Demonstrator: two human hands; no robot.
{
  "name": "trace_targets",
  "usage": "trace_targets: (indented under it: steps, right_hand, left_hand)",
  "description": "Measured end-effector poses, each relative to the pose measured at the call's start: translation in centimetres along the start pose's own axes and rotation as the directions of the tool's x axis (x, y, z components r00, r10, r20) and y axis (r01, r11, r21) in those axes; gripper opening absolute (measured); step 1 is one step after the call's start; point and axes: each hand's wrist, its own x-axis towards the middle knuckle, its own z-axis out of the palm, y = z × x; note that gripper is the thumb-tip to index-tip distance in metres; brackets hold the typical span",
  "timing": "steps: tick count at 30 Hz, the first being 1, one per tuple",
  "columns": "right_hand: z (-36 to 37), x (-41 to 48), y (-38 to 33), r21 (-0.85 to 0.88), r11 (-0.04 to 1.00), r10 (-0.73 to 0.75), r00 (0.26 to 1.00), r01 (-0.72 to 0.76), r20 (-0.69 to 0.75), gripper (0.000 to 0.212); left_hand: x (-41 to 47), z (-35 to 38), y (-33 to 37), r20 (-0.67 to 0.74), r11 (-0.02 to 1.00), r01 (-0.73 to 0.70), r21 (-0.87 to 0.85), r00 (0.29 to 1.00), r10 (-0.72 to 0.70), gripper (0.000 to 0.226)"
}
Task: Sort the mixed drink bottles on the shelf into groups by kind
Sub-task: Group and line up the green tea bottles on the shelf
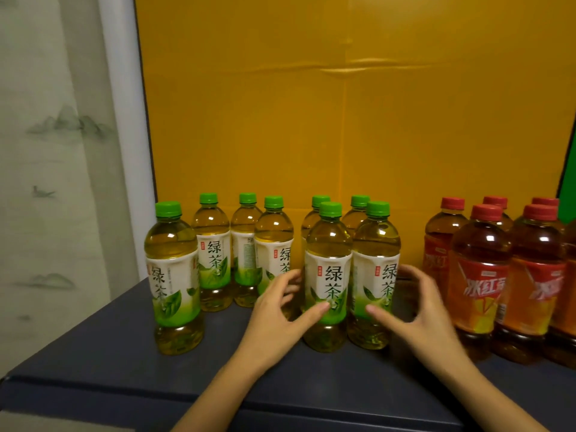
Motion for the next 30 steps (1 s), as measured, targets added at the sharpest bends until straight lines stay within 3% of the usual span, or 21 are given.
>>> trace_targets:
  steps: [3, 5, 7, 11, 14, 18, 23, 30]
  right_hand:
    - [-1.3, -1.2, -1.9, 0.018, 0.978, -0.2, 0.958, 0.208, -0.206, 0.046]
    - [-0.9, -2.2, -3.7, 0.062, 0.952, -0.284, 0.941, 0.299, -0.186, 0.02]
    - [1.0, -3.2, -5.7, 0.09, 0.941, -0.32, 0.945, 0.325, -0.066, 0.015]
    - [7.2, -4.0, -8.2, 0.046, 0.953, -0.302, 0.939, 0.299, 0.164, 0.036]
    - [11.6, -3.5, -8.3, 0.022, 0.985, -0.173, 0.957, 0.173, 0.234, 0.059]
    - [15.2, -2.4, -8.7, -0.051, 0.998, -0.014, 0.99, 0.022, 0.143, 0.072]
    - [17.3, -1.8, -8.5, -0.077, 0.996, 0.047, 0.999, -0.046, 0.007, 0.075]
    - [18.8, 0.4, -7.6, -0.054, 0.978, 0.198, 0.98, -0.199, -0.028, 0.083]
  left_hand:
    - [-1.3, -2.9, -1.2, -0.249, 0.984, -0.042, 0.171, 0.965, 0.084, 0.039]
    - [-1.3, -4.7, -2.3, -0.32, 0.978, 0.018, 0.21, 0.946, 0.051, 0.033]
    - [-0.7, -6.0, -3.2, -0.292, 0.975, 0.11, 0.195, 0.955, -0.049, 0.041]
    - [1.3, -6.4, -4.7, -0.138, 0.959, 0.208, 0.193, 0.973, -0.184, 0.063]
    - [2.8, -6.5, -5.4, -0.113, 0.952, 0.293, 0.091, 0.953, -0.282, 0.068]
    - [3.9, -6.7, -5.9, -0.089, 0.936, 0.351, 0.0, 0.933, -0.35, 0.069]
    - [4.9, -7.0, -6.2, -0.07, 0.923, 0.37, 0.102, 0.929, -0.364, 0.073]
    - [6.5, -7.3, -6.8, 0.015, 0.863, 0.487, -0.137, 0.872, -0.49, 0.073]
